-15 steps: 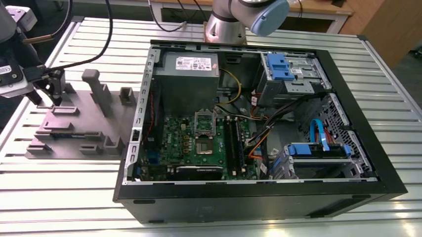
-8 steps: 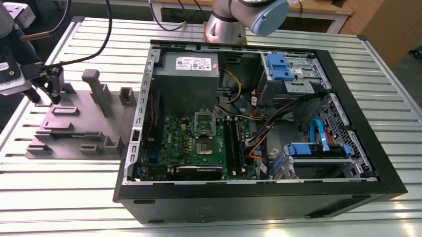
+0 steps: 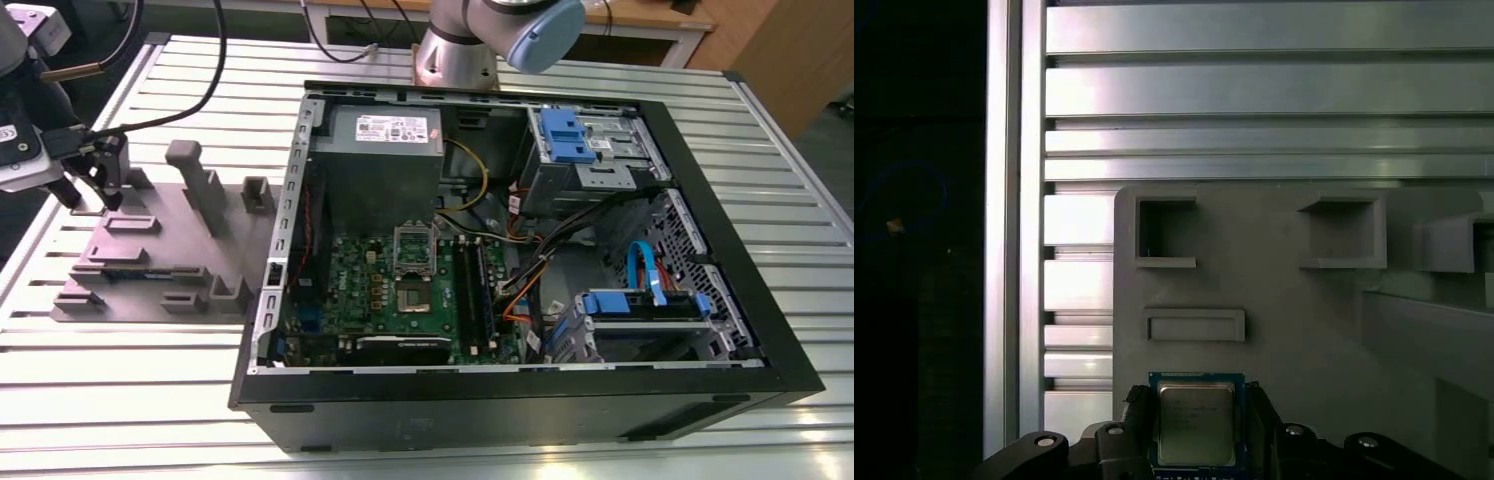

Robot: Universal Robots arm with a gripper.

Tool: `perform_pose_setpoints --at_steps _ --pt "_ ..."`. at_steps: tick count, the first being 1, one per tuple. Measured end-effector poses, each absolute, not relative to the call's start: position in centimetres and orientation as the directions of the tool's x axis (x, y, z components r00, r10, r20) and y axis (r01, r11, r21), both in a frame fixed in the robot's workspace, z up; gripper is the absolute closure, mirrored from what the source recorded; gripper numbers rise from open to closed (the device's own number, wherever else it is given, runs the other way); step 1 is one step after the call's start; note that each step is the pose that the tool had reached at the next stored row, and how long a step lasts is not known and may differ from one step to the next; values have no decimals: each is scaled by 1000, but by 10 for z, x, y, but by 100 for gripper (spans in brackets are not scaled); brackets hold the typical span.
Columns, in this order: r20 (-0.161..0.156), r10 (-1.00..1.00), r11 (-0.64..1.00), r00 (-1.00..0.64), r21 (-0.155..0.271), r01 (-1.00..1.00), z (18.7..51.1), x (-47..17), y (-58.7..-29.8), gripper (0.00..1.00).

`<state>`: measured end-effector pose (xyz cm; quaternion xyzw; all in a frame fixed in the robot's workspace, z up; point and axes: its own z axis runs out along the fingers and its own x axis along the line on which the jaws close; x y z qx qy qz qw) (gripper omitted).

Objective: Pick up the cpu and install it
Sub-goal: 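Pick up the cpu and move it towards the insertion slot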

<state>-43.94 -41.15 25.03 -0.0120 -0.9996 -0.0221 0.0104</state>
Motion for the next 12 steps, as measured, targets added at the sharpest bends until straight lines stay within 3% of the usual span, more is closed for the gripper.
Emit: perform_pose_setpoints --at_steps 12 --pt "21 24 999 -999 44 25 257 -439 -412 53"
